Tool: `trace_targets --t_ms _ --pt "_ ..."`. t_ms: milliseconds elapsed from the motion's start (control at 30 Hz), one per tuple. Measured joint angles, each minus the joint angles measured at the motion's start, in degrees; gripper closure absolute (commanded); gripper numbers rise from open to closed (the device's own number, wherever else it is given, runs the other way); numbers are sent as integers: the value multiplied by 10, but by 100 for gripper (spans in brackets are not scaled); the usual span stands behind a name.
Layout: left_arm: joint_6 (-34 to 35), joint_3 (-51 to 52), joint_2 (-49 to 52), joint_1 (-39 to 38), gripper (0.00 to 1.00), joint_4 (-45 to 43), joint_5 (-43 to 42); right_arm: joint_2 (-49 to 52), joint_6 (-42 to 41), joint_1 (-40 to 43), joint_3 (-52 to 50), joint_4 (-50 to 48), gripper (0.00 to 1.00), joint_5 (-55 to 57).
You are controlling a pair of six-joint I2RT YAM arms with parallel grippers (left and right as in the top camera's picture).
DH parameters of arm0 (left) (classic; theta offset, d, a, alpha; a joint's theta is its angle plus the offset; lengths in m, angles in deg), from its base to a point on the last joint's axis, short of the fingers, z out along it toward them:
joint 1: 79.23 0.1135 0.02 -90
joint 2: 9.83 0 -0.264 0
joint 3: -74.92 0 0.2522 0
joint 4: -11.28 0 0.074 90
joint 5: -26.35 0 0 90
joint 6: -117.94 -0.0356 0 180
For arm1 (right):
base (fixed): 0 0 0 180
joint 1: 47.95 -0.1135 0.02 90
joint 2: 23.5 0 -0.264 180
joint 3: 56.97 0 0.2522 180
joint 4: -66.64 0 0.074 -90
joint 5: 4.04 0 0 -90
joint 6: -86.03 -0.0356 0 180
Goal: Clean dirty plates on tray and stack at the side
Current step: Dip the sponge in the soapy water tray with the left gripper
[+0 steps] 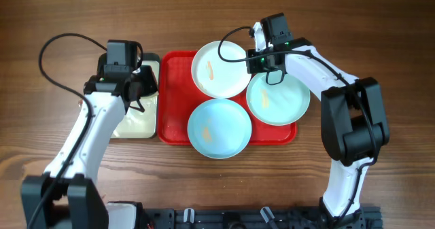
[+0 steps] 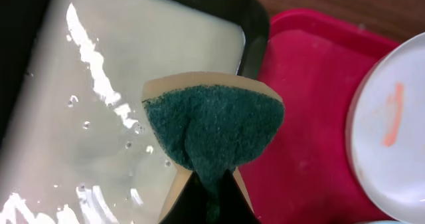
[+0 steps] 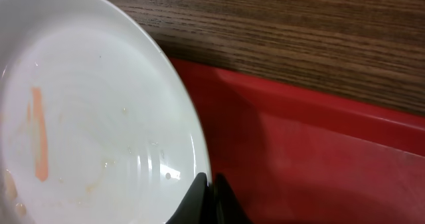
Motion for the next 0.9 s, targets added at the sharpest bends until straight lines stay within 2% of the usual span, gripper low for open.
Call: trace_targets --t_ms 900 --pt "0 1 16 0 96 0 0 0 0 0 0 0 96 -2"
